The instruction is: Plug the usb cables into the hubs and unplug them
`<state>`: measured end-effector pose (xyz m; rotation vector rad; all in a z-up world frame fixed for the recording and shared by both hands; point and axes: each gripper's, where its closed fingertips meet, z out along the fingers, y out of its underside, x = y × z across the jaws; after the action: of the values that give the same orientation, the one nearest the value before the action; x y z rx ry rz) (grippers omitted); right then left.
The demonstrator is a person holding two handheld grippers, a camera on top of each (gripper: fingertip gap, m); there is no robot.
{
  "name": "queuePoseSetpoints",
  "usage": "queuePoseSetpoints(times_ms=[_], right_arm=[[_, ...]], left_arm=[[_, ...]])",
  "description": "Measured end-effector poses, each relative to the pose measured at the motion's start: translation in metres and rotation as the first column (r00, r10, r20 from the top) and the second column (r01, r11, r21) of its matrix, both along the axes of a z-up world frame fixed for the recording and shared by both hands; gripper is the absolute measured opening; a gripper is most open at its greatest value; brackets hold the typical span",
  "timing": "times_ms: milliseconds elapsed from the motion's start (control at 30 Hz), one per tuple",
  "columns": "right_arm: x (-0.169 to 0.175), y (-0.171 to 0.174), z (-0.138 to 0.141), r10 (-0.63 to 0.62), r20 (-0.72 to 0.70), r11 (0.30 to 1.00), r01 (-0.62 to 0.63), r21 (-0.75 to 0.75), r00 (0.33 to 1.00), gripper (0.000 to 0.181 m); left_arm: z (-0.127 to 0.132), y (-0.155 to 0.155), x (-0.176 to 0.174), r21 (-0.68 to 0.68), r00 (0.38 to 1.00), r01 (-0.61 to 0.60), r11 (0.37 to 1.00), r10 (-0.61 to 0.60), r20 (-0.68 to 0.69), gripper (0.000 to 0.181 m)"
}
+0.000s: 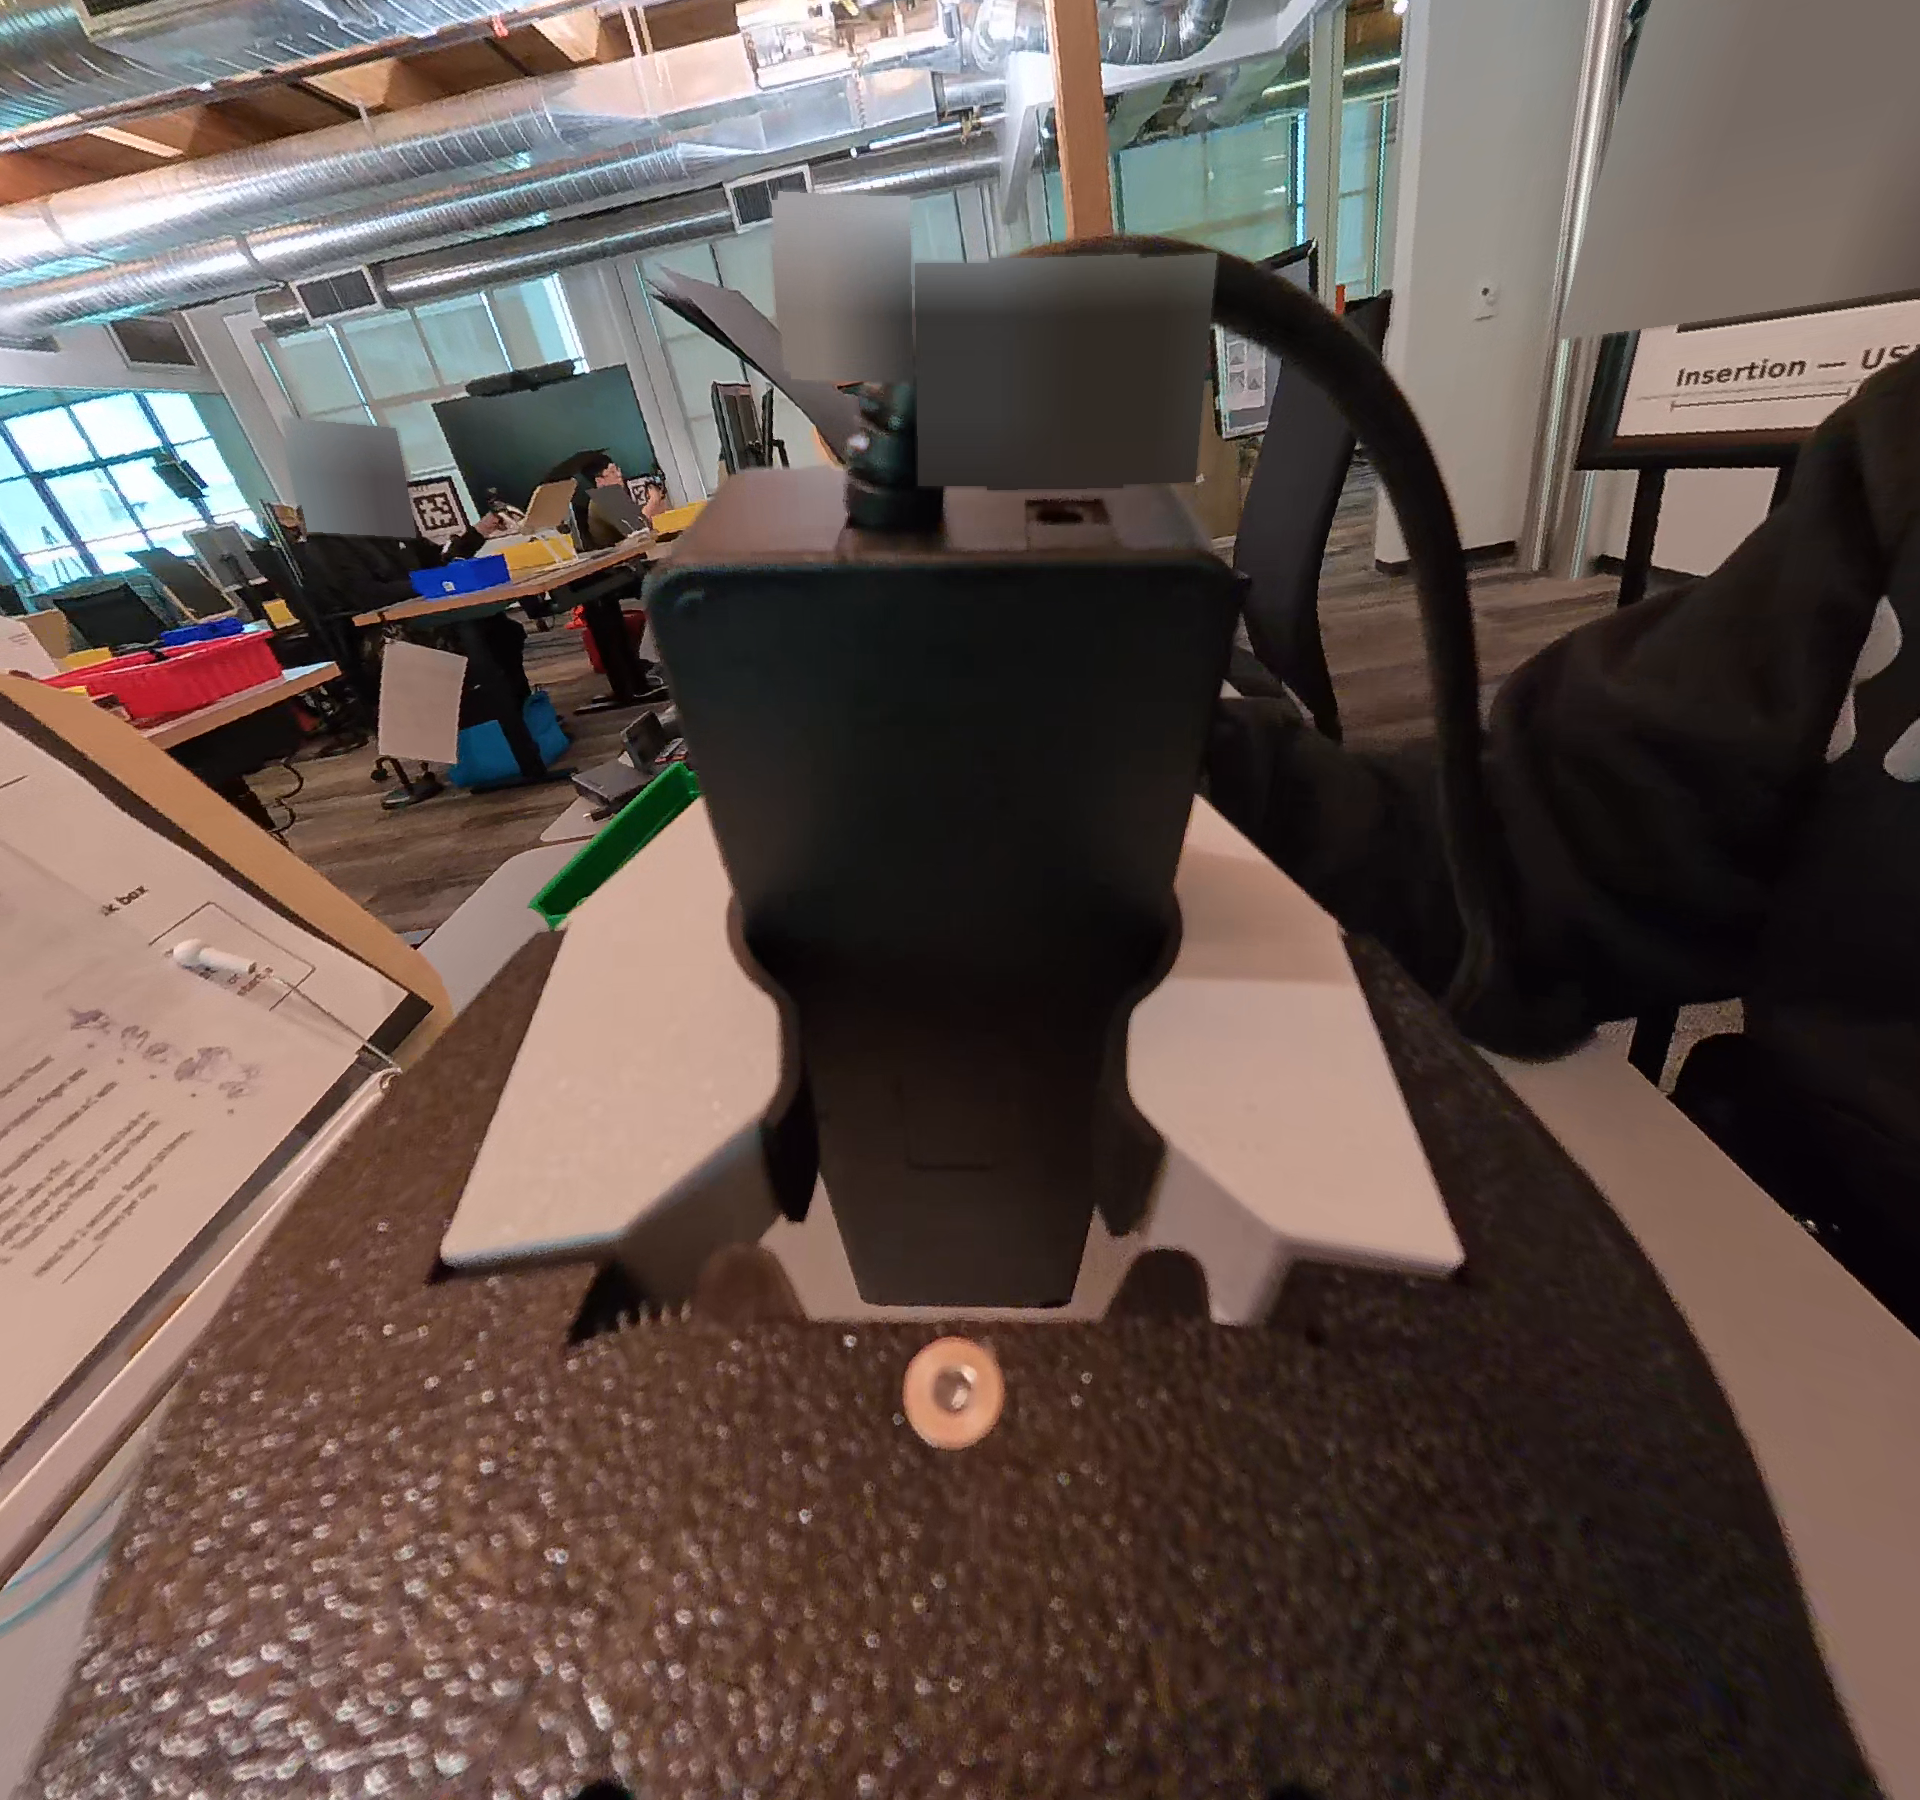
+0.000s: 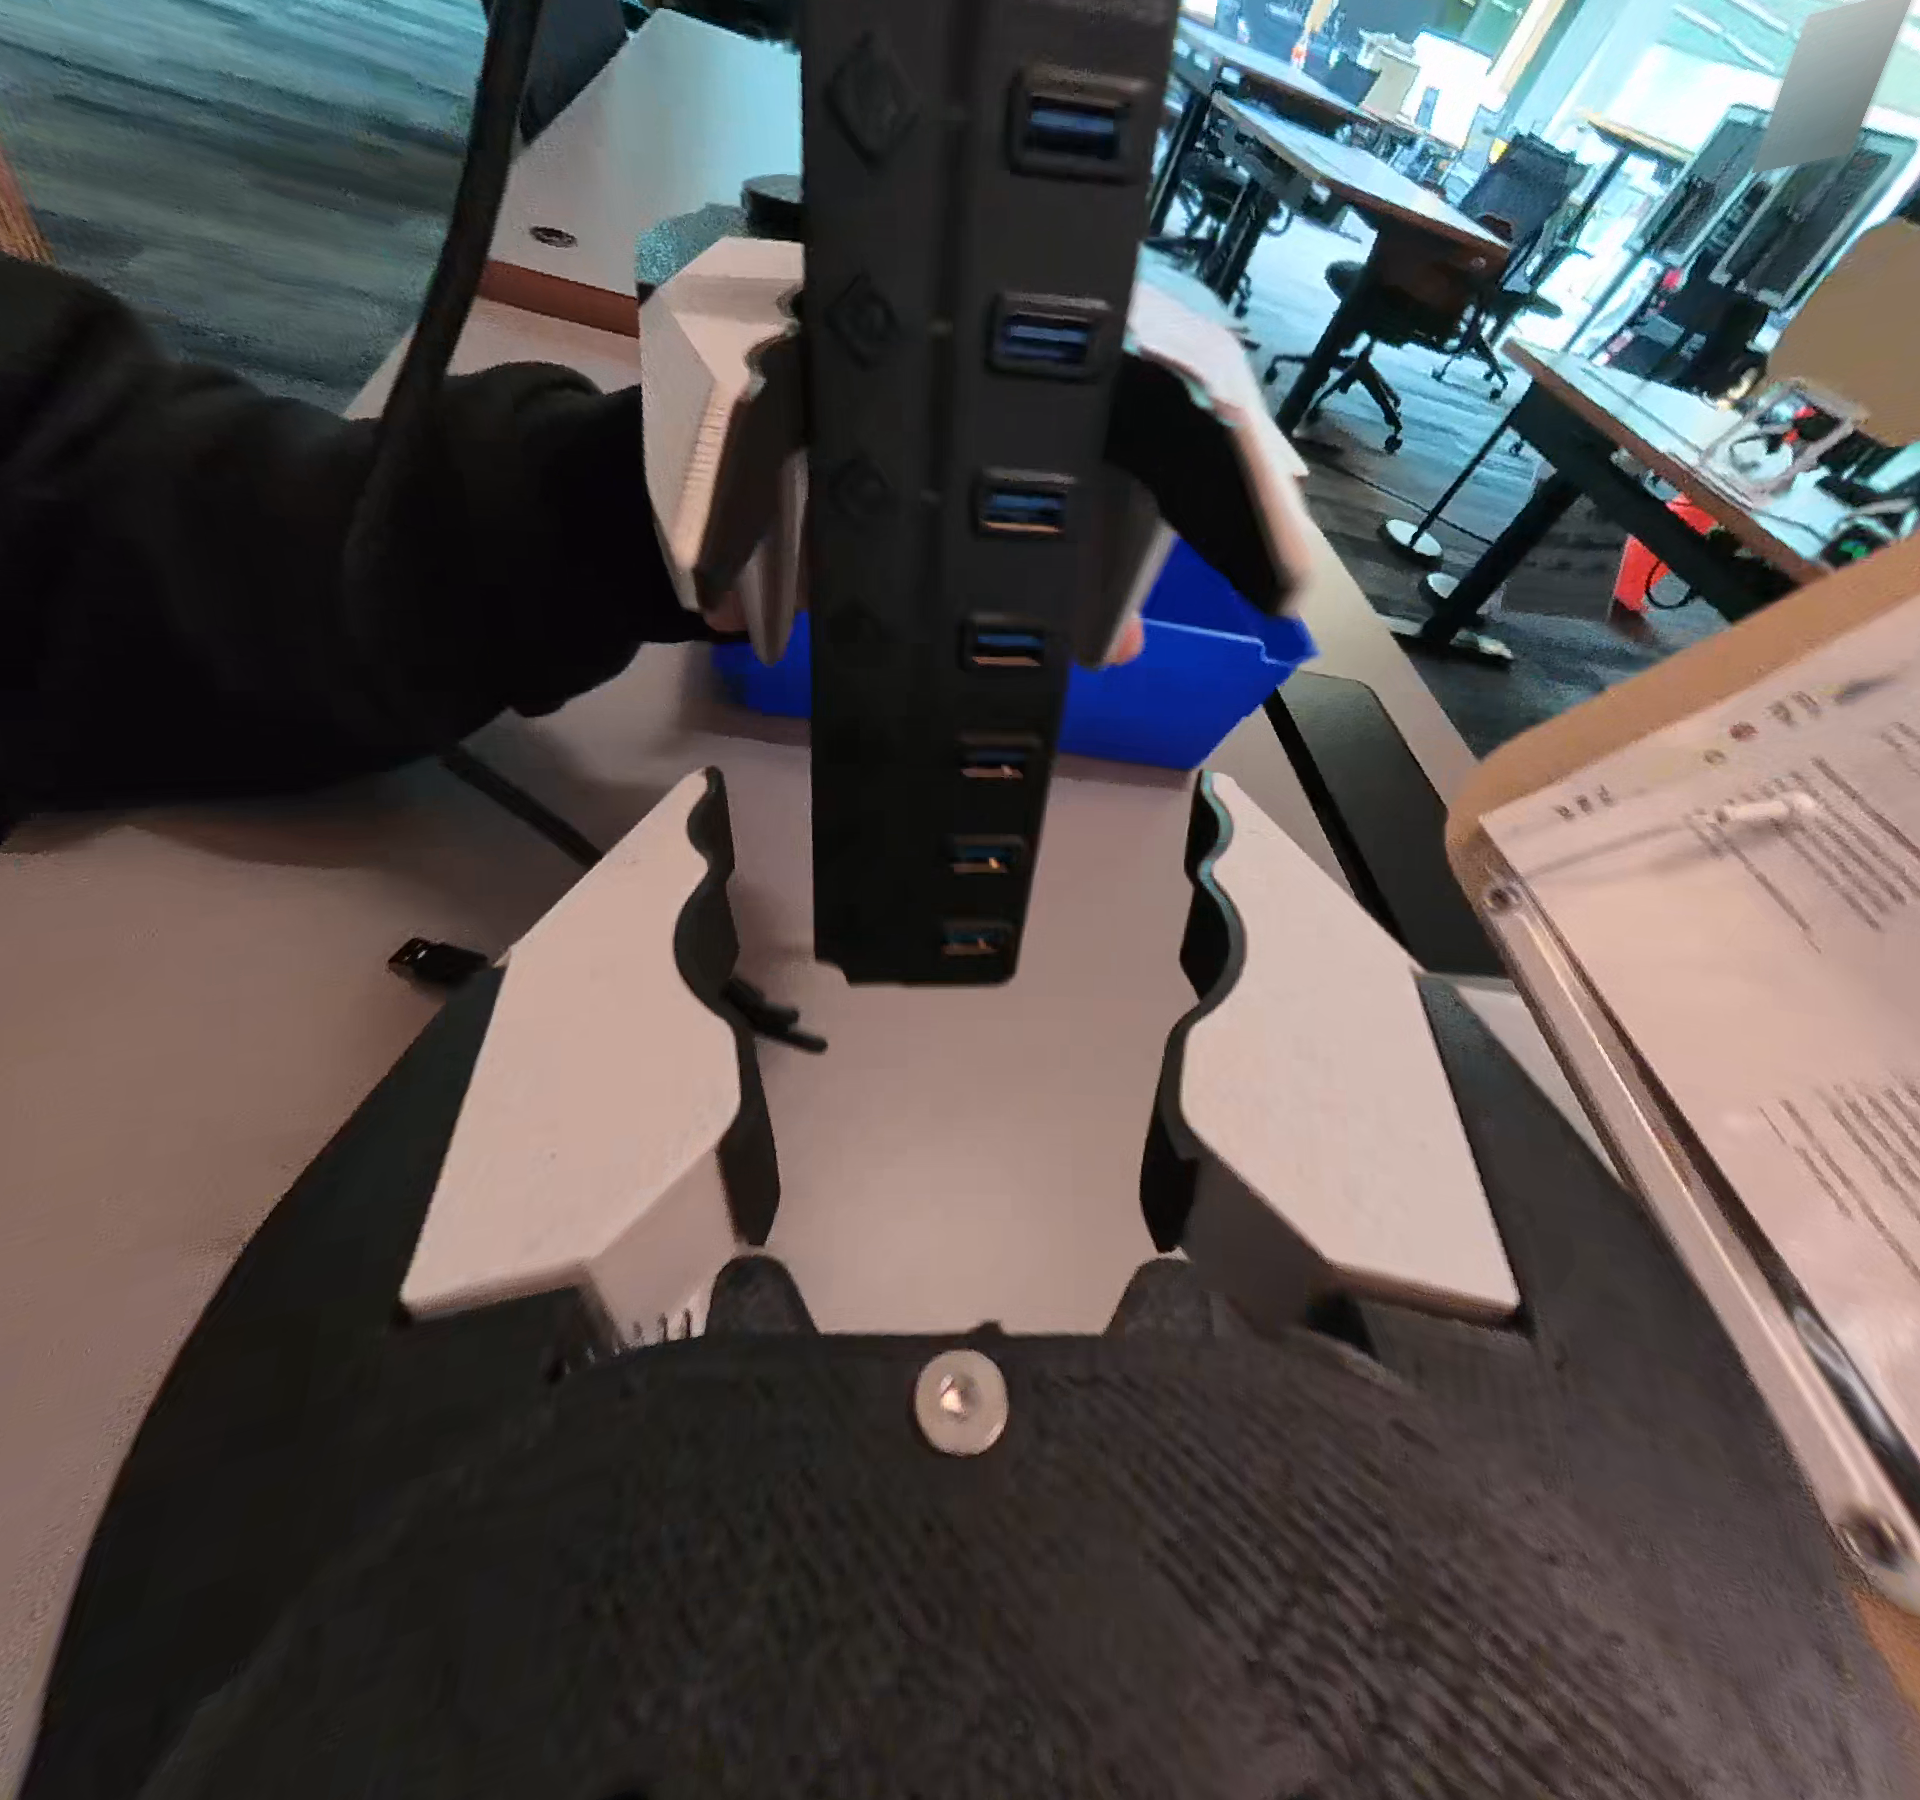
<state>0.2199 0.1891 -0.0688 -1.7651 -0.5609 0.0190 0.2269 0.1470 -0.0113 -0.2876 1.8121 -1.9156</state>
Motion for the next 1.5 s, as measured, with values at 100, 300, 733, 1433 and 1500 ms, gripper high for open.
queuePoseSetpoints(times_ms=[100, 300, 733, 1433, 1500], right_arm=[[-0.004, 0.015, -0.006, -0.015, 0.039, 1.000, 0.014, 0.018, 0.999, 0.068], [-0.006, 0.021, -0.015, 0.000, 0.085, 1.000, 0.002, -0.018, 0.996, 0.052], [0.082, -0.030, 0.048, -0.444, 0.241, 0.893, 0.405, 0.194, 0.863, 0.050], [0.346, -0.253, 0.124, -0.586, 0.795, 0.341, 0.937, 0.070, 0.154, 0.051], [0.353, -0.262, 0.078, -0.486, 0.850, 0.312, 0.949, -0.050, 0.205, 0.051]], left_arm=[[-0.003, -0.002, 0.000, 0.008, 1.000, 0.011, 1.000, -0.011, -0.015, 0.061], [-0.014, -0.003, 0.007, 0.084, 0.999, -0.034, 0.996, 0.035, -0.019, 0.060], [0.007, 0.046, 0.023, 0.136, 0.913, -0.406, 0.904, 0.398, 0.083, 0.091], [0.015, 0.062, 0.017, 0.061, 0.914, -0.405, 0.912, 0.402, 0.057, 0.079], [0.015, 0.059, 0.016, 0.067, 0.919, -0.394, 0.917, 0.391, 0.055, 0.079]])
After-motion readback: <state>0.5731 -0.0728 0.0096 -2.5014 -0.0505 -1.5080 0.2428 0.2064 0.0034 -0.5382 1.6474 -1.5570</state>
